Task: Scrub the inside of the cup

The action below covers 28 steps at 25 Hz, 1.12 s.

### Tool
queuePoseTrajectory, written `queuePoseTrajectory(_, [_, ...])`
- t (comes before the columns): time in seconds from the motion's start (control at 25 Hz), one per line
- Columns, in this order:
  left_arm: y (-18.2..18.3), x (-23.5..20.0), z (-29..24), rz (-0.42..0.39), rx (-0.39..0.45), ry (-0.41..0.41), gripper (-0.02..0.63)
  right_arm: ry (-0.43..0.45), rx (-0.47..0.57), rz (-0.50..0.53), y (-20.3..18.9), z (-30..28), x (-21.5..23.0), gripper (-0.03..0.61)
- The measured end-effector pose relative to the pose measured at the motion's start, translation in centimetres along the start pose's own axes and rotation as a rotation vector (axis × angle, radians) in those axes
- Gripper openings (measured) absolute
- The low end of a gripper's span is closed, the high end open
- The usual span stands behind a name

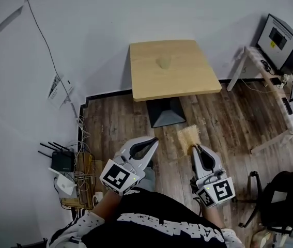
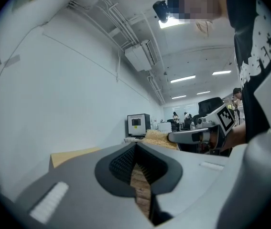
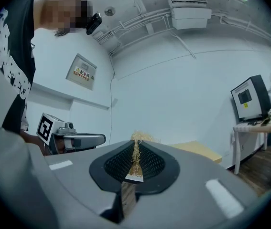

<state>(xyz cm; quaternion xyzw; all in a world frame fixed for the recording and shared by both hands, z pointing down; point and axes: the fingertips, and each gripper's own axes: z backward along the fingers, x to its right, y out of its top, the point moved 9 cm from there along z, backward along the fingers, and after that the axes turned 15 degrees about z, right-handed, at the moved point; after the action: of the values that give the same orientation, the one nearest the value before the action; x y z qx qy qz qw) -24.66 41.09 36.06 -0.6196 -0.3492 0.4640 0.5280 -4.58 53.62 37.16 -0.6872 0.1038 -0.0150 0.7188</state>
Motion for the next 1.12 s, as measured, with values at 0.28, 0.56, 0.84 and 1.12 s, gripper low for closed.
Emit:
queuePoseTrajectory(0.28, [1.8,-6.1,-4.5,-0.008,0.046,-0.037,0.002,-0.054,0.005,0.030,0.7,-5.2,2.8,0.031])
queuePoseTrajectory(0.56, [3.3,-11.1,-7.4,-0.043,0.047,-0.054,0.002,-0.059,-0.010,0.055,1.3,-11.0,4.7,0.031])
queuePoseTrajectory(0.84, [4.6,-17.3,-8.8,-0.038,0.047,-0.013,0.002,-0.040,-0.029,0.056,1.3,-17.2,6.1,0.031])
queuePoseTrajectory(1.12, [4.2,-23.2,-9.9,-0.003,0.027,0.007,0.002,-0.032,-0.055,0.071,0.7,-23.0,6.7,0.031])
